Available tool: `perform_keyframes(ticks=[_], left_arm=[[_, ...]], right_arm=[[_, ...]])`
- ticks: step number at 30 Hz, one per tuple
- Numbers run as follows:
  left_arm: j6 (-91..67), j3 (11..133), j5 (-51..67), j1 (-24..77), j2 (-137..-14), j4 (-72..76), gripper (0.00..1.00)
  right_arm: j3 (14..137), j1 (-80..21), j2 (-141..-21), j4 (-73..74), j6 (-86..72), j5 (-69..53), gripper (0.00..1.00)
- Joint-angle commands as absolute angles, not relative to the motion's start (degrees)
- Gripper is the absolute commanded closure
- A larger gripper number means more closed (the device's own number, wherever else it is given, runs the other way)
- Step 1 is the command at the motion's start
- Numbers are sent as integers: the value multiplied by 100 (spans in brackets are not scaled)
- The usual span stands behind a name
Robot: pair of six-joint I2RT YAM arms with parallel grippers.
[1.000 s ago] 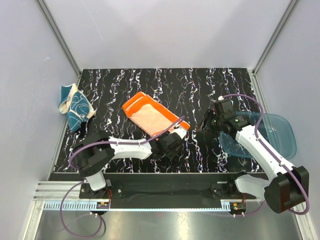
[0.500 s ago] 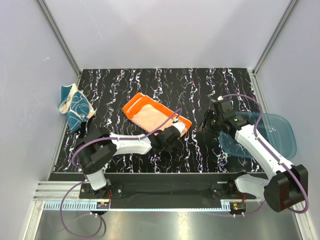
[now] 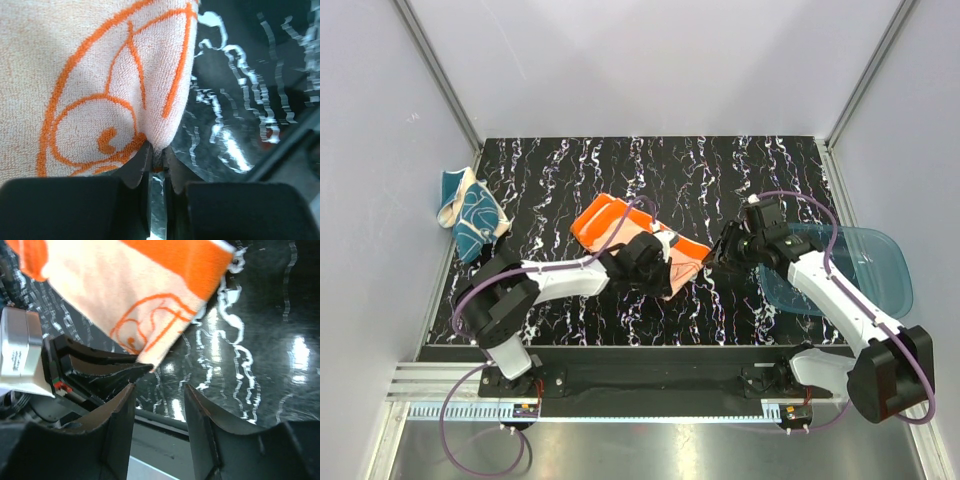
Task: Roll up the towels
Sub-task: Roll the towel
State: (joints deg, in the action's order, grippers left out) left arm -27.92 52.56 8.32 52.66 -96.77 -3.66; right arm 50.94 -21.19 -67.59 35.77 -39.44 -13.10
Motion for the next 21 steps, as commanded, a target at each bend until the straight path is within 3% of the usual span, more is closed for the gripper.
perform_keyframes(ticks=[1,10,17,21], left_arm=[[-3716,5142,2029,5011,-9291,-9,100],[-5632,4167,3436,4018,-9246,1588,100],[-6415,3832,3788,3534,-9378,1767,100],[-6968,3516,4095,3323,-9606,2319,100]], right_arm=[[5001,-2109,-6829,2945,-4157,-1819,50],[4957,-2127,-7040,2373,-4324,-2171,51],[4939,-2355,-7443,2101,-4333,-2057,50],[4852,-2513,-7830,1383,-4359,-2187,57]])
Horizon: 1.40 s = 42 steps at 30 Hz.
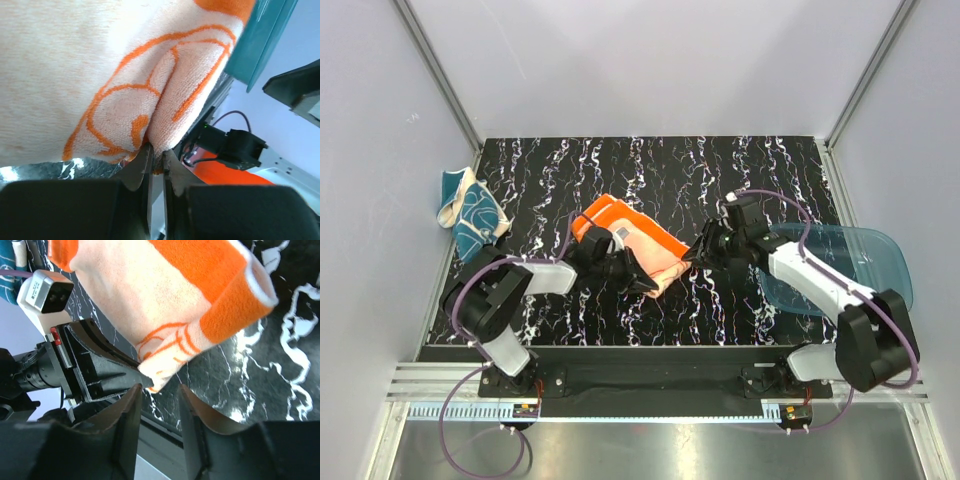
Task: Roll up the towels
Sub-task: Roll the towel
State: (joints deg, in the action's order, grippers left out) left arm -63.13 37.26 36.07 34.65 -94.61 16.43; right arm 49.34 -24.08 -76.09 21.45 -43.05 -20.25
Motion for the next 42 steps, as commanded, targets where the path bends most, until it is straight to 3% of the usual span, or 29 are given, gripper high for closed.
perform_keyframes(ticks=[1,6,34,38,39,42], left_arm=[[-7074,3455,4139,3244,-9728,2512,100],[-7348,3129,4210,3076,-9896,2803,100],[-7875,2610,4755,2400,-10591,3788,99],[-7866,2593,4790,2382,-10644,3823,82],[-7840,2601,4781,2364,-10591,3736,73],[-7560,2610,4623,2338,-10294,3115,59]], right_arm=[[4747,-2514,-7918,1154,-4412,-2293,59],[4702,-2531,-8472,248,-4465,-2627,67],[5098,-2523,-10898,-1766,-4052,-2769,75],[5036,-2522,-10951,-1863,-3955,-2689,75],[4984,-2522,-10951,-1898,-3929,-2689,75],[4713,-2531,-10899,-2240,-3911,-2654,75]])
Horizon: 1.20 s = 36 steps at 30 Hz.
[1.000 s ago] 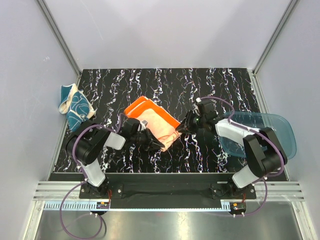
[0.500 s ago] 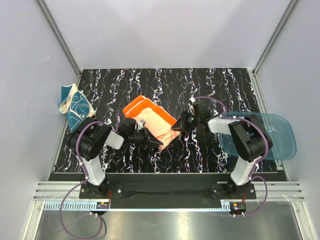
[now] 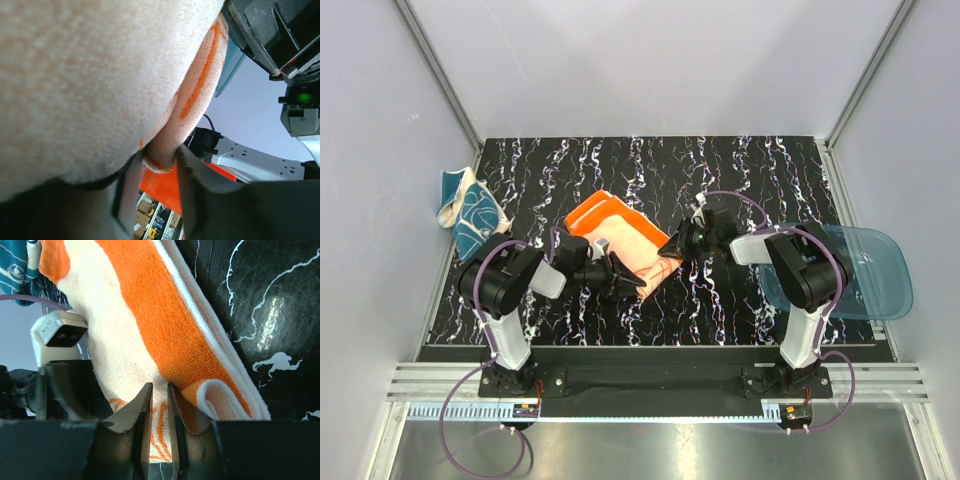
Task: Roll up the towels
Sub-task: Roll the towel
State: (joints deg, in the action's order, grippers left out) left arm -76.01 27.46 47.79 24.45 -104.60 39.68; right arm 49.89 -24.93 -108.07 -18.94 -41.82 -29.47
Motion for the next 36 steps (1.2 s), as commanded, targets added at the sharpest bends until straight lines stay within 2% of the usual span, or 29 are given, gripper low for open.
perform_keyframes(ticks=[1,4,10,13,16,20,23,36], left_arm=[[-7263,2715,4562,2338,-10196,2833,50],[-6490,2952,4237,2312,-9740,1454,44],[-4943,3839,2806,2311,-8676,-1192,42],[-4273,4560,1462,2592,-8201,-2467,42],[-3789,5167,23,3380,-7771,-3162,43],[-3007,5923,-1385,4497,-7708,-3340,43],[-2637,6292,-1713,5254,-8128,-3305,44],[-2320,6381,-1354,5537,-9176,-2523,46]], right_arm=[[4641,-2531,-10890,-2346,-3920,-2663,75],[4544,-2566,-10872,-2575,-3920,-2637,75],[4588,-2689,-10960,-2575,-3876,-2470,76],[4588,-2698,-10986,-2575,-3867,-2470,75],[4614,-2689,-11013,-2558,-3876,-2461,76],[4632,-2698,-11039,-2540,-3876,-2461,76],[4658,-2698,-11065,-2514,-3876,-2470,76],[4763,-2698,-11162,-2400,-3876,-2505,77]])
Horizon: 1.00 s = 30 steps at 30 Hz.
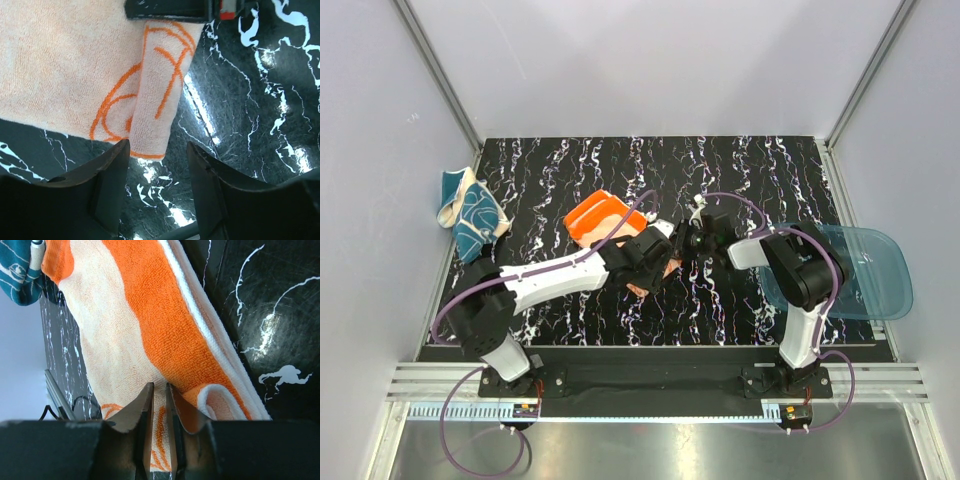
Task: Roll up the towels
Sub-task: Roll the towel
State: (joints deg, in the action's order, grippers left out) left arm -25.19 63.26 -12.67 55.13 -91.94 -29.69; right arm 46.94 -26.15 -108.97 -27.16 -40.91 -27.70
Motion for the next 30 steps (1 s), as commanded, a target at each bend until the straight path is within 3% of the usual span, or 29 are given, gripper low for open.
perform_keyframes(ticks=[1,30], left_arm=[[-2303,6363,-1319,5537,-9184,-2470,46],[-2337,5915,-1855,5493,-9949,-2083,47]], right_arm=[[4772,-2698,-11171,-2391,-3876,-2514,78],[4895,-2698,-11285,-2250,-3876,-2540,81]])
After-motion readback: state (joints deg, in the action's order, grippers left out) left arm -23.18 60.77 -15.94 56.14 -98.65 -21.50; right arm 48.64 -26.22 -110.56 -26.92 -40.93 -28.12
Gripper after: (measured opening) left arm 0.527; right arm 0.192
